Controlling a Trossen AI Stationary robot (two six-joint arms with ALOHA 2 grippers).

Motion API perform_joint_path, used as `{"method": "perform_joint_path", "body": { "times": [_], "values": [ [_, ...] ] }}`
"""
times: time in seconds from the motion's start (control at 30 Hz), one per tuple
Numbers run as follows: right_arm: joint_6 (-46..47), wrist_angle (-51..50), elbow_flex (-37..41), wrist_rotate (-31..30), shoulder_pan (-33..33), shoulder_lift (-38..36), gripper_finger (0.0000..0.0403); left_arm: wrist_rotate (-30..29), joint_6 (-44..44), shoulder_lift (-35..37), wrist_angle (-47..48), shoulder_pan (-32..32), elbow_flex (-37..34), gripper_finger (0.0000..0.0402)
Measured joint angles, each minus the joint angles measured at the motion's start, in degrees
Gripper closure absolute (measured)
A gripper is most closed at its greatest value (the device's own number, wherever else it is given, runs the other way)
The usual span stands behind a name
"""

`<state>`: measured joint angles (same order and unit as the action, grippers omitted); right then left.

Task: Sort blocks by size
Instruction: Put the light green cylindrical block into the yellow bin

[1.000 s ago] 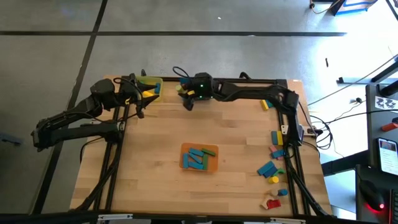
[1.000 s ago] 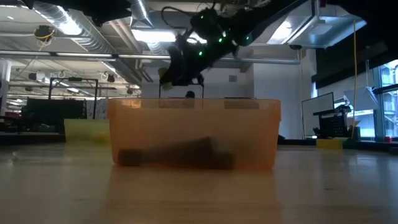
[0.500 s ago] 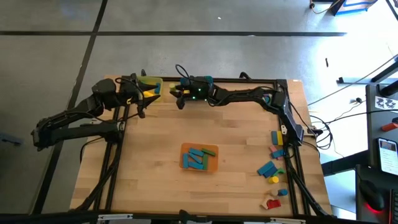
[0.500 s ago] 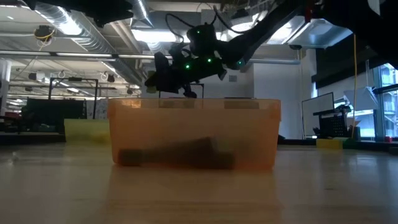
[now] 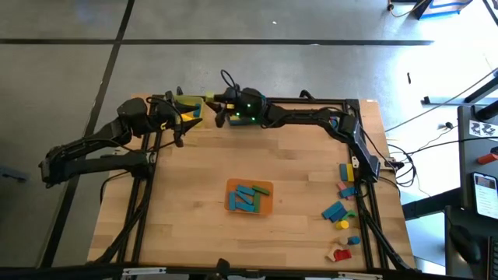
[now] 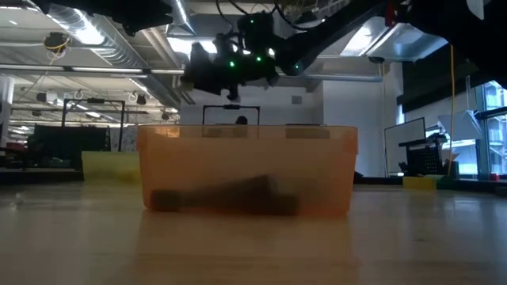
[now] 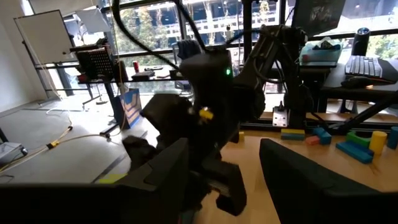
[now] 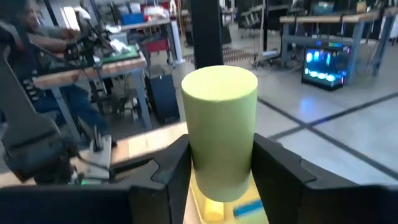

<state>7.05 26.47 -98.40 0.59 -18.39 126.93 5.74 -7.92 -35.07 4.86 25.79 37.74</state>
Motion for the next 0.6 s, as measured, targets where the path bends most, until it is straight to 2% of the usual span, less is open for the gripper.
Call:
{"method": "perform_joint_path", "body": {
  "times": [0.07, 0.27, 0.43, 0.6],
  "values": [
    [-0.13, 0.18, -2.66, 0.07, 0.0, 1.41, 0.0246, 0.01, 0.0, 0.0, -0.02, 0.0, 0.0, 0.0219],
    [-1.02, -10.26, -16.88, 1.34, 0.0, 11.47, 0.0246, 0.02, 0.59, 0.04, -0.48, -0.06, 0.0, 0.0219],
    [-0.05, -10.28, -27.52, 1.5, 0.0, 19.24, 0.0246, 0.02, 0.52, 0.03, -0.47, -0.39, 0.0, 0.0219],
    [0.31, -10.11, -34.26, -0.18, 0.0, 25.69, 0.0246, 0.02, 0.52, 0.02, -0.46, -0.7, 0.0, 0.0219]
  ]
}}
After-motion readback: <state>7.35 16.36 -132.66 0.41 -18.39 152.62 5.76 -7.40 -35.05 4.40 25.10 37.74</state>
